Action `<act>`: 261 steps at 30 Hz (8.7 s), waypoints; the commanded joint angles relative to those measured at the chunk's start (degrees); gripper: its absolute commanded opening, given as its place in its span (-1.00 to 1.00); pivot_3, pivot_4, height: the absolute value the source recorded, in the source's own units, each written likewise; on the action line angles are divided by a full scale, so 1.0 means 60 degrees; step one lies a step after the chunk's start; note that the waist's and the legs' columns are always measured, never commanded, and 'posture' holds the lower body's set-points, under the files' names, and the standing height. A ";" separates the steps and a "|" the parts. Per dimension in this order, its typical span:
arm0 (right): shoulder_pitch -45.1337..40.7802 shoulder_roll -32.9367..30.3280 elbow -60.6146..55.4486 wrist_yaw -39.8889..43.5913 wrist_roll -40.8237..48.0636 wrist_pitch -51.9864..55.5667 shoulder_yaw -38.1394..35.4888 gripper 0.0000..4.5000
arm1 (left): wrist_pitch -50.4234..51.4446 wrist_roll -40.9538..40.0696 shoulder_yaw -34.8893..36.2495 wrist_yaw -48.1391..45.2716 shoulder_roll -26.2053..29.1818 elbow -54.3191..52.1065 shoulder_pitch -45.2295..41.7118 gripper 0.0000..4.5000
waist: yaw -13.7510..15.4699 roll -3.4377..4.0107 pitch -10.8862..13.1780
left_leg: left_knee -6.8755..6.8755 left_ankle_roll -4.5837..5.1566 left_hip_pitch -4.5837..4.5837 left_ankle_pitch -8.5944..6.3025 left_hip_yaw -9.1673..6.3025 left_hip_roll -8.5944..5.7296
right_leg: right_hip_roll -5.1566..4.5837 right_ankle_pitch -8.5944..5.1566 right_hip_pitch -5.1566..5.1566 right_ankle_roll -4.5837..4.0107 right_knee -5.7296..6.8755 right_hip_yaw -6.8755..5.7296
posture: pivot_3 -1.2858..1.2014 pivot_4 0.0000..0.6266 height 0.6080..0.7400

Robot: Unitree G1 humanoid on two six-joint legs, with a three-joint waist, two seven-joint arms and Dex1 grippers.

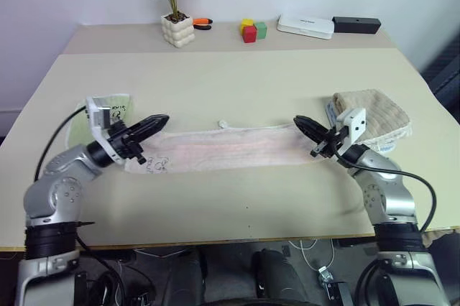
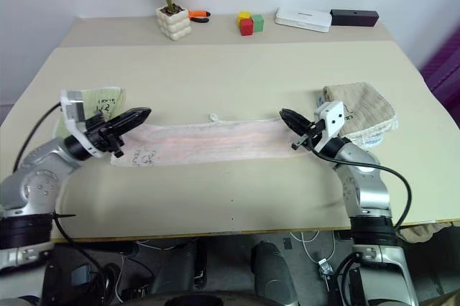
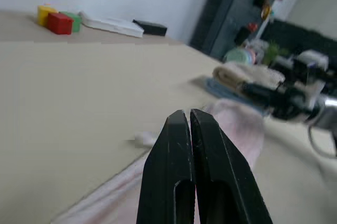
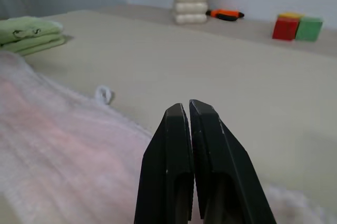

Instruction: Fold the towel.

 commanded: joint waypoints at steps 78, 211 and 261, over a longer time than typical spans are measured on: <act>0.0034 0.0126 -0.2213 -0.2430 0.3931 0.5057 -0.2355 1.00 | -0.2531 0.1847 -0.0681 -0.0859 0.0924 0.1740 -0.0723 0.98 | 0.0006 -0.0012 -0.0011 | -0.0022 -0.0002 0.0000 0.0000 -0.0018 -0.0005 | 0.0006 -0.0001 0.0024 -0.0004 -0.0051 -0.0002 | 0.03 -0.52 0.92; -0.1412 0.1388 -0.3058 -0.0167 0.3868 0.5975 0.0485 0.86 | -0.1305 0.0515 -0.0525 -0.1925 0.1249 0.0059 -0.0773 0.89 | 0.0003 -0.0077 -0.0044 | -0.0019 0.0017 -0.0014 -0.0011 -0.0014 0.0000 | 0.0012 0.0000 0.0020 -0.0003 -0.0072 0.0005 | 0.03 -0.52 0.92; -0.0216 0.2695 -0.0488 -0.4197 -0.2462 0.1658 0.2127 -1.00 | -0.1698 0.3795 -0.2333 0.3193 -0.2578 0.2101 -0.1029 -0.96 | -0.0014 -0.0073 -0.0049 | -0.0016 0.0015 -0.0005 -0.0010 -0.0027 -0.0008 | 0.0016 0.0001 0.0030 -0.0001 -0.0070 0.0005 | 0.03 -0.52 0.92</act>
